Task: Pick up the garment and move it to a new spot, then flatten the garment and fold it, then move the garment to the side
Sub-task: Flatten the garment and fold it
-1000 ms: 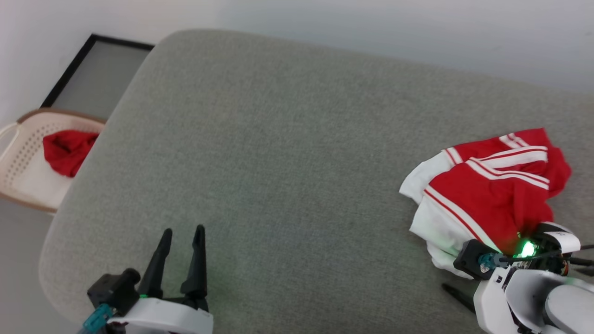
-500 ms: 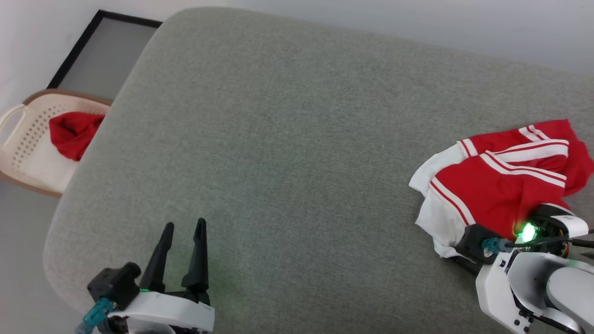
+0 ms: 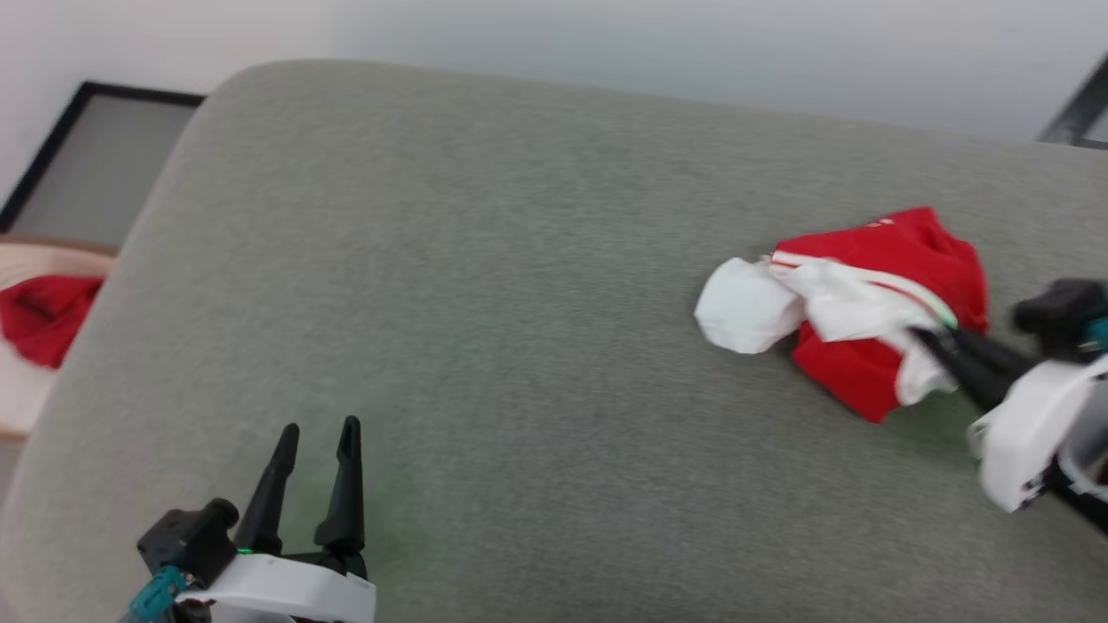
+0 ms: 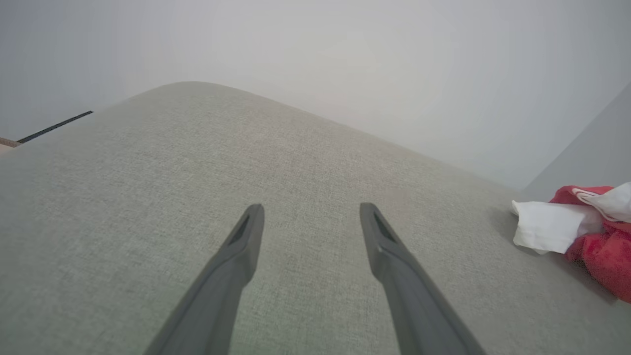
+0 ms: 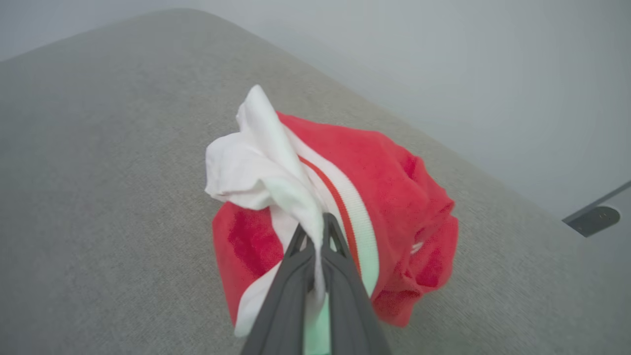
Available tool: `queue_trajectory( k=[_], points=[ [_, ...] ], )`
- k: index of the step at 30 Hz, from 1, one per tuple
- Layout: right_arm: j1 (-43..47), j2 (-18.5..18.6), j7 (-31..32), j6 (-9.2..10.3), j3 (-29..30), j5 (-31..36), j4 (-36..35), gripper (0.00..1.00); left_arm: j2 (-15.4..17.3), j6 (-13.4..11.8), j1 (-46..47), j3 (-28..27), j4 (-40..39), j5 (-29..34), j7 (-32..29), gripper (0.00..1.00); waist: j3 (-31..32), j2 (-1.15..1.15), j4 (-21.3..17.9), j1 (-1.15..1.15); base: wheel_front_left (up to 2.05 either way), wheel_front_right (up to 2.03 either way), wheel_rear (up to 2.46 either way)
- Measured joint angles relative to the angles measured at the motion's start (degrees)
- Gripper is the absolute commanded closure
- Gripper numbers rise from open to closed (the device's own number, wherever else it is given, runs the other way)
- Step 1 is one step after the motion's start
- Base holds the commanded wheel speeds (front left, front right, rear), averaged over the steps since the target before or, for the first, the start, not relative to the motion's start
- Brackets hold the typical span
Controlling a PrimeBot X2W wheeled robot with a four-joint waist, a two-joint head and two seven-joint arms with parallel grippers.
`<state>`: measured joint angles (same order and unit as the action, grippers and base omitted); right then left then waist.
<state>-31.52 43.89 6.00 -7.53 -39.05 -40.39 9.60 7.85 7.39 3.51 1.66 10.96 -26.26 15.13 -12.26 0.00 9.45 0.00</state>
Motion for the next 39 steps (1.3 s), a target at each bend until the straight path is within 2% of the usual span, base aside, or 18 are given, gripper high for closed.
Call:
queue_trajectory(
  k=[3,8,13,18,24,25,27,28,29,35,39],
  points=[
    [2.5,-1.1,-1.0,0.0,7.2,-1.4,1.2,1.0,0.8,0.0,0.2,0.1,-0.2,0.0,0.0,0.0,0.2,0.0,-2.0,0.0,0.0,0.0,0.0],
    [6.1,-5.8,-3.6,0.0,20.2,-6.9,6.9,1.0,1.6,0.0,1.1,0.6,-0.4,0.0,0.0,0.0,0.2,0.0,-4.7,0.0,0.0,0.0,0.0],
    [5.9,-12.4,-6.3,0.01,31.2,-12.5,15.8,1.0,2.1,0.0,1.3,1.4,-0.4,-0.5,0.0,0.0,-0.7,0.0,-6.1,0.0,0.0,0.0,0.0],
    [3.4,-13.6,-9.2,0.02,37.0,-8.8,25.4,1.0,2.7,0.0,2.3,2.0,-0.3,-0.8,0.0,0.0,-1.9,0.0,-6.2,0.0,0.0,0.0,0.0],
    [0.1,-15.1,-11.7,0.02,39.1,-3.4,35.5,1.0,3.3,0.0,2.4,2.2,-0.1,-1.2,0.0,0.0,-3.0,0.0,-6.1,0.0,0.0,0.0,0.0],
    [-0.6,-15.2,-12.3,0.01,39.8,-2.4,37.2,0.92,3.4,0.0,2.4,2.2,-0.1,-1.2,0.0,0.0,-3.1,0.0,-6.1,0.0,0.0,0.0,0.0],
    [-2.1,-15.1,-14.2,0.02,40.9,-0.2,40.6,0.55,3.6,0.0,2.6,2.5,0.0,-1.3,0.0,0.0,-3.3,0.0,-6.1,0.0,0.0,0.0,0.0],
    [-2.7,-15.1,-15.0,0.02,41.5,0.9,42.2,0.11,3.7,0.0,2.7,2.6,0.1,-1.3,0.0,0.0,-3.3,0.0,-6.2,0.0,0.0,0.0,0.0],
    [-3.4,-15.1,-15.7,0.02,42.0,2.0,43.5,0.0,3.8,0.0,2.9,2.8,0.2,-1.3,0.0,0.0,-3.3,0.0,-6.2,0.0,0.0,0.0,0.0],
    [-5.4,-15.3,-18.7,0.02,43.6,5.5,47.5,0.0,5.4,0.0,3.2,3.3,0.5,-1.3,0.0,0.0,-2.7,0.0,-7.0,0.0,0.0,0.0,0.0],
    [-4.6,-14.9,-20.0,0.02,44.2,6.2,46.5,0.0,7.5,0.0,4.2,4.3,0.4,-1.6,0.0,0.0,-1.7,0.0,-7.7,0.0,0.0,0.0,0.0]
  ],
)
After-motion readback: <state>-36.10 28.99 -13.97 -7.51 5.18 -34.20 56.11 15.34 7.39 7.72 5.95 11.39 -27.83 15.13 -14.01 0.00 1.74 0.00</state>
